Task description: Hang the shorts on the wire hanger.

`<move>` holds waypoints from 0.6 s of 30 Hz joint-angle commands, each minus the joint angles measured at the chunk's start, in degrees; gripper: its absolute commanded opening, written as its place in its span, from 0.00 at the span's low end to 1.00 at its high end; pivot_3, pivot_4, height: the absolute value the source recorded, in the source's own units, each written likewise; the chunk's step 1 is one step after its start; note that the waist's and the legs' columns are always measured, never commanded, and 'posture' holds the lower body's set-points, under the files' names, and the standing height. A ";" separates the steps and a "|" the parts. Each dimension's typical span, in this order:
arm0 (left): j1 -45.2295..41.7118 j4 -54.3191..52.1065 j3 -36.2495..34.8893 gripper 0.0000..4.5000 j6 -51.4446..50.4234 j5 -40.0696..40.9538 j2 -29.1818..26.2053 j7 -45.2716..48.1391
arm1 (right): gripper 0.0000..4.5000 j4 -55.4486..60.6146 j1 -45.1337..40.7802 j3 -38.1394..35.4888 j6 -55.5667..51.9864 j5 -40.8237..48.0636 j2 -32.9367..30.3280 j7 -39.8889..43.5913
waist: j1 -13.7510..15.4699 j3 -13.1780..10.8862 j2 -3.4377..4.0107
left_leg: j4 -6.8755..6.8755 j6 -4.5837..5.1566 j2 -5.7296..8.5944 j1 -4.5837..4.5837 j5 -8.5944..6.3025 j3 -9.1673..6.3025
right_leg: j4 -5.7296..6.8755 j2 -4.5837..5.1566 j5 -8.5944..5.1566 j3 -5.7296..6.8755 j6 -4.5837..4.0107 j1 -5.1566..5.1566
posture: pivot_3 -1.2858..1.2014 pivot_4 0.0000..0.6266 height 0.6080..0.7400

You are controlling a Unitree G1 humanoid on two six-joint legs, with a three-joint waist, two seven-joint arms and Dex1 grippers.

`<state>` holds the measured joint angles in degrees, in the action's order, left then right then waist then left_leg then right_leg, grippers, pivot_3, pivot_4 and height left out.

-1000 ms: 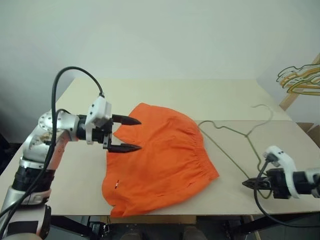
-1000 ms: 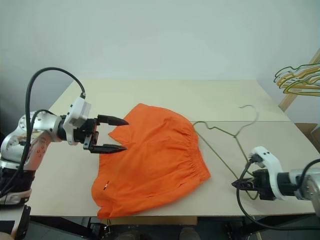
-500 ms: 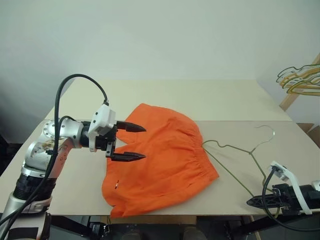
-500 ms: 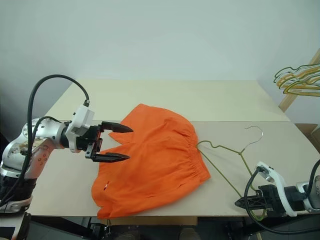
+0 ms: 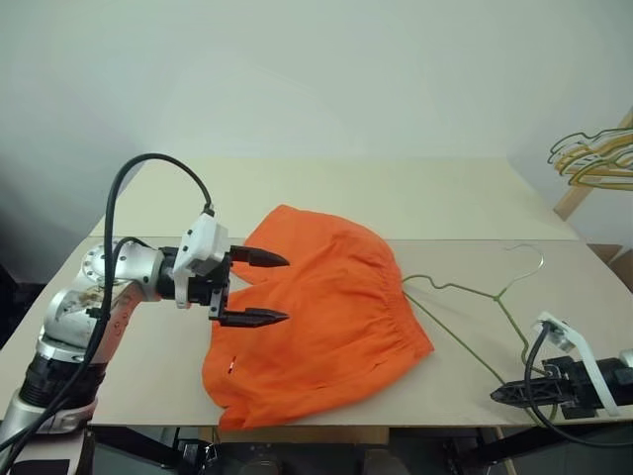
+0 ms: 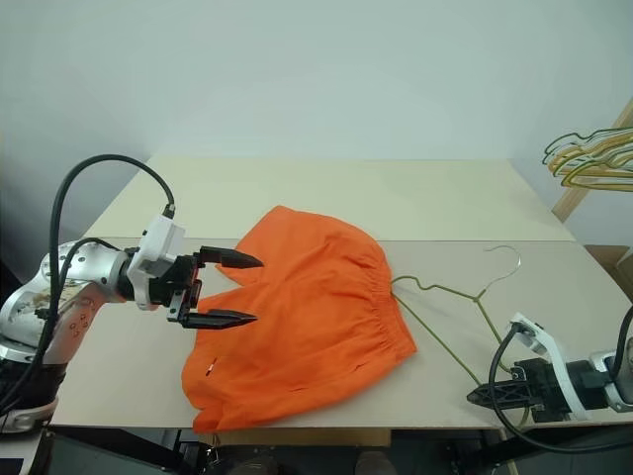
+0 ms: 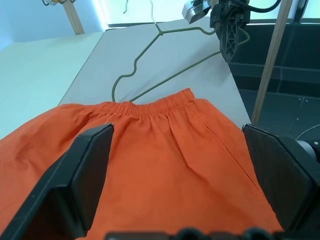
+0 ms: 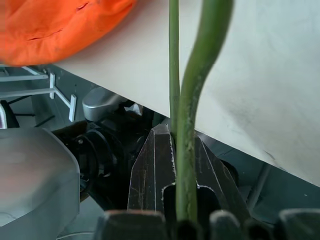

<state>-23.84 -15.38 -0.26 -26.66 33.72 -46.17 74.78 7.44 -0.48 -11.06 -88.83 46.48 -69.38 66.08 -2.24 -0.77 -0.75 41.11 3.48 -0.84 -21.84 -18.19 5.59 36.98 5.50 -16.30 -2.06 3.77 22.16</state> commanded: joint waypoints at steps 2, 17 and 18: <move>0.33 -1.79 -1.79 0.99 -0.04 0.93 -1.11 -0.45 | 0.00 0.93 -0.83 1.81 2.28 1.78 -2.91 2.52 | 0.02 0.00 0.00 | -0.01 0.00 0.00 0.01 0.00 0.00 | 0.00 0.00 0.00 0.00 0.00 0.00 | 0.50 0.00 1.00; 0.47 -2.85 -0.84 0.99 0.54 -0.31 -1.31 -2.68 | 0.00 -3.64 -9.55 13.66 4.65 1.84 -0.28 5.67 | 1.36 0.07 -0.06 | -0.07 -0.03 0.00 -0.02 0.02 0.01 | -0.04 0.01 0.00 0.01 0.00 0.06 | 0.51 0.00 1.00; 0.35 -2.92 -0.70 0.99 0.51 -0.36 -1.04 -3.04 | 0.00 -5.37 -11.00 14.86 4.76 0.96 0.70 5.19 | 1.42 0.08 -0.08 | -0.06 -0.02 0.00 -0.01 0.01 0.01 | -0.07 0.02 0.00 0.01 0.00 0.03 | 0.51 0.00 1.00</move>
<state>-22.61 -16.81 -0.53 -26.51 33.46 -47.25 72.61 3.66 -9.38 2.45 -85.06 47.96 -69.19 70.72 -0.82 -0.69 -0.84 41.07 3.47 -0.84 -21.86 -18.18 5.61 36.90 5.52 -16.30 -2.05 3.78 22.18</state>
